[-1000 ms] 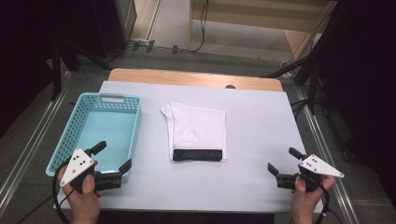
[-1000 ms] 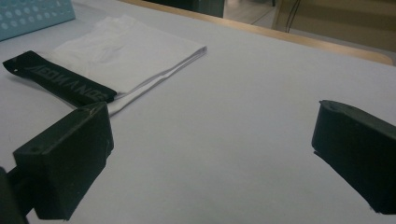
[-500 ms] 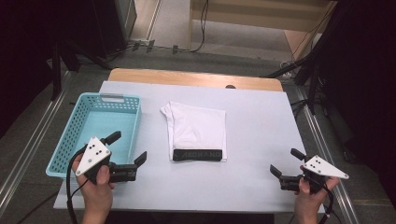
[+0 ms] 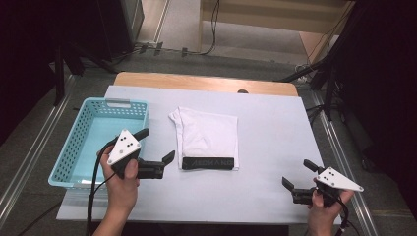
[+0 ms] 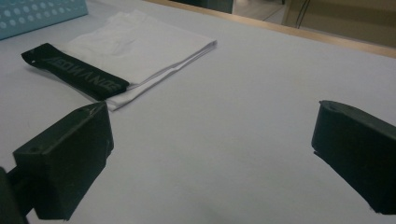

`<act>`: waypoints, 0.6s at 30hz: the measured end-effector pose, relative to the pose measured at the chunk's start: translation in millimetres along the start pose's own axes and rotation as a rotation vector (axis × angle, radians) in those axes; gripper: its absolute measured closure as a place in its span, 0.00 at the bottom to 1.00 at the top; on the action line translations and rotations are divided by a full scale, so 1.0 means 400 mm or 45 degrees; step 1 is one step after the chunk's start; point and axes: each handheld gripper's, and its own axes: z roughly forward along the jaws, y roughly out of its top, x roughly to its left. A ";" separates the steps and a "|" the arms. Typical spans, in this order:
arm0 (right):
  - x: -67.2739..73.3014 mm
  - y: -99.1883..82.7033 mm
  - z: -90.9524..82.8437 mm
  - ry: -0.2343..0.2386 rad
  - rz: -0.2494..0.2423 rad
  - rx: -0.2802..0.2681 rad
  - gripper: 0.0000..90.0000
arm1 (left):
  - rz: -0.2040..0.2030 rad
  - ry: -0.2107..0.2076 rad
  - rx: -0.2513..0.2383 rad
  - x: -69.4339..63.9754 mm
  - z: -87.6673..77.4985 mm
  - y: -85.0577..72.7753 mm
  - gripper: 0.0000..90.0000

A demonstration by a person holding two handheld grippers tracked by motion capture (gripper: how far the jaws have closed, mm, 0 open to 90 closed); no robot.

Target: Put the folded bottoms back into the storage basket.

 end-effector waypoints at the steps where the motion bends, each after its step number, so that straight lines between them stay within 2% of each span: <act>1: 0.000 0.000 0.000 0.000 0.000 0.000 0.00 | 0.000 -0.007 0.006 -0.001 0.006 0.001 0.00; 8: -0.003 -0.009 0.010 0.011 0.013 0.013 0.00 | -0.026 -0.054 0.049 -0.009 0.063 0.003 0.00; 14: -0.003 -0.013 0.014 0.004 0.005 0.014 0.00 | -0.032 -0.087 0.114 -0.023 0.118 0.005 0.00; 16: -0.004 -0.015 0.016 -0.001 0.004 0.016 0.00 | -0.019 -0.078 0.134 -0.030 0.136 0.006 0.00; 18: -0.004 -0.017 0.018 -0.003 0.005 0.023 0.00 | -0.029 -0.083 0.152 -0.032 0.154 0.002 0.00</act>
